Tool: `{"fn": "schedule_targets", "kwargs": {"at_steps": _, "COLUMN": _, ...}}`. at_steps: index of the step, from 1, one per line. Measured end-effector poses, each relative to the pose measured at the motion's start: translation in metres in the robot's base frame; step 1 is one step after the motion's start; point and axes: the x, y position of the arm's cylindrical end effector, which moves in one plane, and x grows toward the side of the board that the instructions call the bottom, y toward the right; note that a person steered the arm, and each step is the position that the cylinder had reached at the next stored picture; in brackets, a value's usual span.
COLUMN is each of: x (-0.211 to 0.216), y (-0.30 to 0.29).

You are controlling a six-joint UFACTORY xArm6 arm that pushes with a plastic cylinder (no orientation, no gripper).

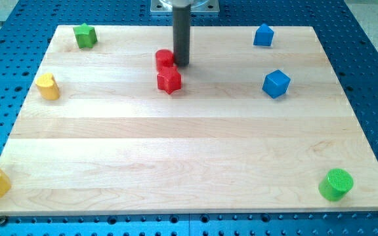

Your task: Move the red circle left side of the red star

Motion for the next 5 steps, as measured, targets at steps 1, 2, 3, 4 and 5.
{"fn": "schedule_targets", "kwargs": {"at_steps": 1, "x": -0.022, "y": -0.04}}
{"fn": "schedule_targets", "kwargs": {"at_steps": 2, "x": -0.059, "y": -0.024}}
{"fn": "schedule_targets", "kwargs": {"at_steps": 3, "x": -0.008, "y": -0.103}}
{"fn": "schedule_targets", "kwargs": {"at_steps": 4, "x": 0.006, "y": -0.109}}
{"fn": "schedule_targets", "kwargs": {"at_steps": 5, "x": 0.033, "y": -0.132}}
